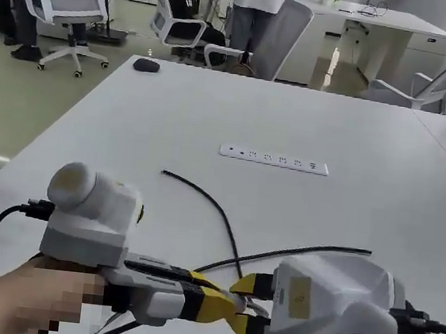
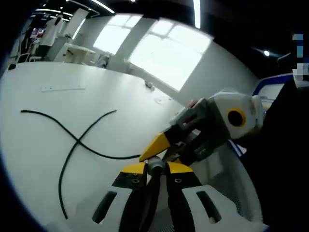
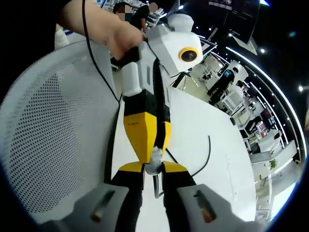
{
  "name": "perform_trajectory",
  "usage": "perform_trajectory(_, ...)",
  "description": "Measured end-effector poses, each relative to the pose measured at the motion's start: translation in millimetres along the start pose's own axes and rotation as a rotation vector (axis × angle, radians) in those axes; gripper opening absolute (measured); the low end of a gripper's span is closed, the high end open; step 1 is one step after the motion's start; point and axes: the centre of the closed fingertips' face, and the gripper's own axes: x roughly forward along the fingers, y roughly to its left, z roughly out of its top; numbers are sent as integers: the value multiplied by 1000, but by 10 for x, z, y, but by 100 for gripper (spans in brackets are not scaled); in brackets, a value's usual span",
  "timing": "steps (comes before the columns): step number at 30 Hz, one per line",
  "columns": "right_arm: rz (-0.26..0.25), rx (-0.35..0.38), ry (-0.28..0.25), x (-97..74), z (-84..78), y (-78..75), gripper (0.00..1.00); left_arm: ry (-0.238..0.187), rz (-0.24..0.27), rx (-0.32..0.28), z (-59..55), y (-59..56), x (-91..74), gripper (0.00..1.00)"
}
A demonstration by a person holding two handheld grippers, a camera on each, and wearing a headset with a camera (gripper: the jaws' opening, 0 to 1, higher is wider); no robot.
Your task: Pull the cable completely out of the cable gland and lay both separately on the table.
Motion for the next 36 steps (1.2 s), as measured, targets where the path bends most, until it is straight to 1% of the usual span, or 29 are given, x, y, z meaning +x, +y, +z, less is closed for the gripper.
perform_trajectory(1,10,38,-8,-1,-7,1,13,16,15,68,-20,-11,28,17)
perform_trajectory(2,14,45,-16,0,-11,0,16,20,18,105,-14,-26,40,17)
perform_trajectory(3,-1,45,-17,-9,-46,-37,19,24,9,163,-4,-63,53,17)
perform_trajectory(4,-9,52,-9,-7,-81,-44,23,25,16,226,9,-71,61,17)
perform_trajectory(5,-18,69,5,-3,-128,-57,26,35,29,283,9,-70,69,17)
perform_trajectory(6,-22,92,29,7,-204,-60,27,58,42,351,-8,-74,74,17)
perform_trajectory(8,-20,106,52,28,-287,-47,29,62,55,427,-3,-94,106,17)
perform_trajectory(9,-20,111,59,48,-334,-37,29,63,55,450,-7,-103,119,17)
perform_trajectory(10,-21,119,64,59,-362,-26,28,68,68,479,-13,-92,134,17)
perform_trajectory(11,-26,132,66,76,-395,-15,27,70,75,492,-19,-83,142,17)
perform_trajectory(13,-40,149,46,115,-414,-27,21,91,84,534,-55,-59,157,17)
perform_trajectory(14,-39,153,54,125,-429,-31,20,112,102,565,-82,-16,163,17)
perform_trajectory(17,-54,150,60,141,-445,-79,18,141,109,575,-148,4,198,17)
perform_trajectory(19,-55,157,51,148,-440,-81,13,152,123,589,-168,32,204,17)
perform_trajectory(21,-62,148,56,146,-454,-91,9,162,135,595,-182,61,199,17)
perform_trajectory(25,-73,148,54,141,-453,-105,8,155,141,586,-170,73,194,17)
perform_trajectory(27,-76,145,62,152,-466,-103,8,158,142,584,-175,80,196,17)
perform_trajectory(29,-95,128,120,152,-568,-128,7,171,148,587,-200,105,194,17)
perform_trajectory(30,-99,126,137,152,-601,-133,7,180,151,588,-217,120,191,17)
perform_trajectory(36,-127,192,199,121,-792,-203,7,204,164,580,-257,173,165,17)
